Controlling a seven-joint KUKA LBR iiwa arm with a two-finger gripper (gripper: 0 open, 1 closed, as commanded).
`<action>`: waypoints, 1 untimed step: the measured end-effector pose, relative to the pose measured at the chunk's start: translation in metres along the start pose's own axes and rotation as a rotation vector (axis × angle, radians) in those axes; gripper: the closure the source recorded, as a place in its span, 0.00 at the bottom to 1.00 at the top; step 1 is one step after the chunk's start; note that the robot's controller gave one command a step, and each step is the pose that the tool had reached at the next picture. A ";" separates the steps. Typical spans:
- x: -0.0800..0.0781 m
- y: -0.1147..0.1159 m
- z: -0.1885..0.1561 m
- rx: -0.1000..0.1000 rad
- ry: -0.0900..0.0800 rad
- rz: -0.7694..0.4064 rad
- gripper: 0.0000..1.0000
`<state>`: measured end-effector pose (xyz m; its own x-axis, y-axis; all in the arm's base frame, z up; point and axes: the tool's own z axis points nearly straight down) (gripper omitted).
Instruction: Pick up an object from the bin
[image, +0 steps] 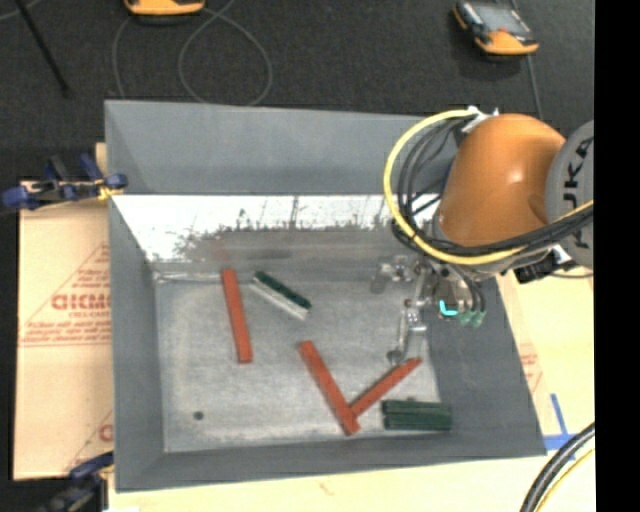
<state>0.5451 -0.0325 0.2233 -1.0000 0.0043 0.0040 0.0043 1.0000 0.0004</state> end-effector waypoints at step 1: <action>0.055 0.003 0.148 0.002 0.003 -0.140 0.00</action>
Offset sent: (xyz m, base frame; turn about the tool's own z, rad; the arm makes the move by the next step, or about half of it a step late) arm -0.0532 0.0045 -0.1434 -0.1418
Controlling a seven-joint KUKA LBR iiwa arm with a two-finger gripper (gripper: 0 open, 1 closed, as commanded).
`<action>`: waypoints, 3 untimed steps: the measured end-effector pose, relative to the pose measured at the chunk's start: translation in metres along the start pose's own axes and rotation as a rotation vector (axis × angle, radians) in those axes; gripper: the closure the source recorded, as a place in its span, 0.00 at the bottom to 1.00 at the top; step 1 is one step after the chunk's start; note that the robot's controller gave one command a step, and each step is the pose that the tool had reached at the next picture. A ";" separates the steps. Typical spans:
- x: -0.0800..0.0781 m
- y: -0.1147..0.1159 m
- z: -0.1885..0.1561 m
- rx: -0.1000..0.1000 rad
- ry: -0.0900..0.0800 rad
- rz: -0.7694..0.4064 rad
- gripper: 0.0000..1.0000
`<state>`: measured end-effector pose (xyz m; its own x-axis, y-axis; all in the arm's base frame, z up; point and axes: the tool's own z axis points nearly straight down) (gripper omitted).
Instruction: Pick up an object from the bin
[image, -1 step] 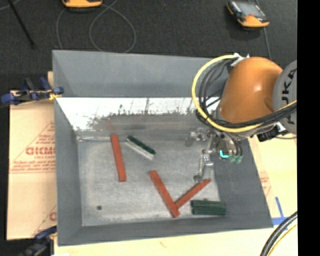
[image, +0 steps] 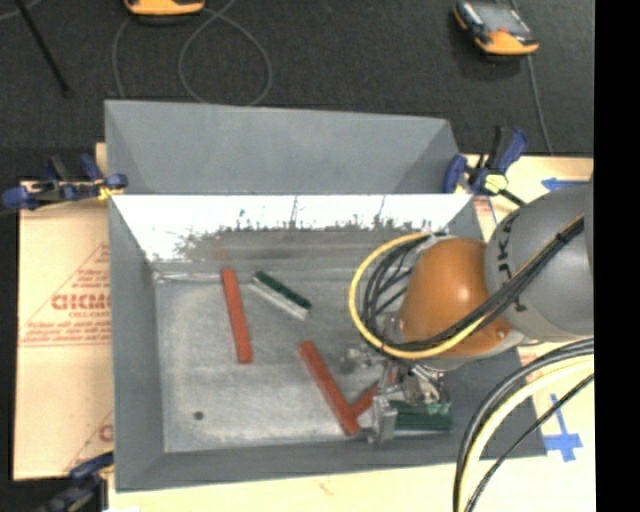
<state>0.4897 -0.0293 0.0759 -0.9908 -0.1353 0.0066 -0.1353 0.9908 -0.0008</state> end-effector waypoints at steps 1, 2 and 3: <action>-0.003 -0.001 -0.004 0.003 -0.009 -0.001 1.00; -0.003 -0.001 -0.004 0.003 -0.009 -0.003 1.00; -0.003 -0.001 -0.004 0.003 -0.009 -0.003 1.00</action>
Offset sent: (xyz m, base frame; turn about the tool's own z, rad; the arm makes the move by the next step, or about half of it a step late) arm 0.0000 0.0000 0.0000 0.0000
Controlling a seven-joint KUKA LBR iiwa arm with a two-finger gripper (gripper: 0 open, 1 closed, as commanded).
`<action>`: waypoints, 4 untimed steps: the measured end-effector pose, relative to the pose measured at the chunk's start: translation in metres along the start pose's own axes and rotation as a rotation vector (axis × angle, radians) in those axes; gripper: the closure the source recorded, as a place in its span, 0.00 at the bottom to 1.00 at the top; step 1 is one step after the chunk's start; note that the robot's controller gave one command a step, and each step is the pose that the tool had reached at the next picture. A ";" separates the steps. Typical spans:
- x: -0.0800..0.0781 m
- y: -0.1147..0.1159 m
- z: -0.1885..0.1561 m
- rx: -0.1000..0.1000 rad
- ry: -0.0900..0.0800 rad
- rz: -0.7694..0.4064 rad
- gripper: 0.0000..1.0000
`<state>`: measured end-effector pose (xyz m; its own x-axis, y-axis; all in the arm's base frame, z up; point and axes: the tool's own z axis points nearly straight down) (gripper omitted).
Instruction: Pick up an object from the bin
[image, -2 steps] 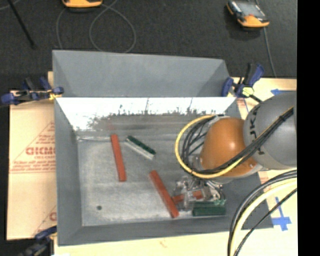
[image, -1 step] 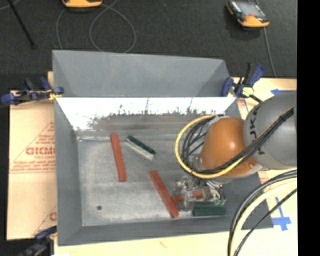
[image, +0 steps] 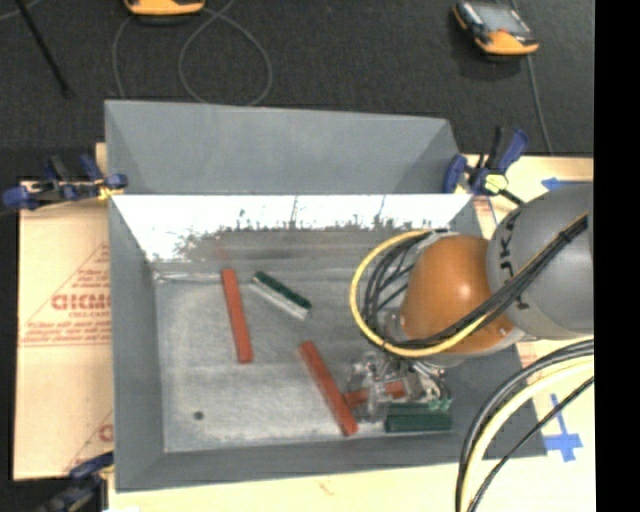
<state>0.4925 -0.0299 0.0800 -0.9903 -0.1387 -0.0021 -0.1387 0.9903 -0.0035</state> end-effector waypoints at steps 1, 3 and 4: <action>0.000 0.000 0.000 0.000 0.000 -0.001 1.00; 0.000 0.000 0.000 0.000 0.000 -0.002 1.00; 0.000 0.000 0.000 0.000 0.000 -0.002 1.00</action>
Offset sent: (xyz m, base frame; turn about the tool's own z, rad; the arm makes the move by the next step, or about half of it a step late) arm 0.0000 0.0000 0.0000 0.0000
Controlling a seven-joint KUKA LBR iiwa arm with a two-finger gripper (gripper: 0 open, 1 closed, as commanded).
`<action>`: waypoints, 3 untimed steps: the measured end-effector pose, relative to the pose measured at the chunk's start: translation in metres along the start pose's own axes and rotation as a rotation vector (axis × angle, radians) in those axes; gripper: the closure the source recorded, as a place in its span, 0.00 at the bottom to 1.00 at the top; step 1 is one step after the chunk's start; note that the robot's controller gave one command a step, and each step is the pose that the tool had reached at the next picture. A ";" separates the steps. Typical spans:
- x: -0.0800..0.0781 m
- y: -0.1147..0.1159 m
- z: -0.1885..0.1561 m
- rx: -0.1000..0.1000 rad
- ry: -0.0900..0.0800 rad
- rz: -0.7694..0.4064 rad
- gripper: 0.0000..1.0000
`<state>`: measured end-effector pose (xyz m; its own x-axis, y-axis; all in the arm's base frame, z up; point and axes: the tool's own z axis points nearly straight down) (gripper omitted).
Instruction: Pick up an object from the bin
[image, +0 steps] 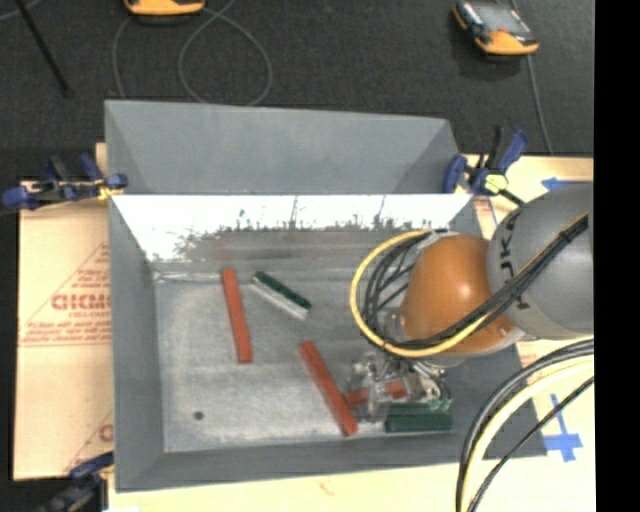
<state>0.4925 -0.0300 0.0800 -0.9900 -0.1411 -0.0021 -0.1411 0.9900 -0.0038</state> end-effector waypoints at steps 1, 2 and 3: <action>0.000 0.000 0.000 0.000 0.000 -0.001 1.00; 0.000 0.000 0.000 0.000 0.000 -0.001 1.00; 0.000 0.000 0.000 0.000 0.000 -0.001 1.00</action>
Offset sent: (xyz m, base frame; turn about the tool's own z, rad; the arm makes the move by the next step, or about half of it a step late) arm 0.0000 0.0000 0.0000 0.0000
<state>0.4925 -0.0301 0.0800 -0.9898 -0.1425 -0.0021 -0.1425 0.9898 -0.0040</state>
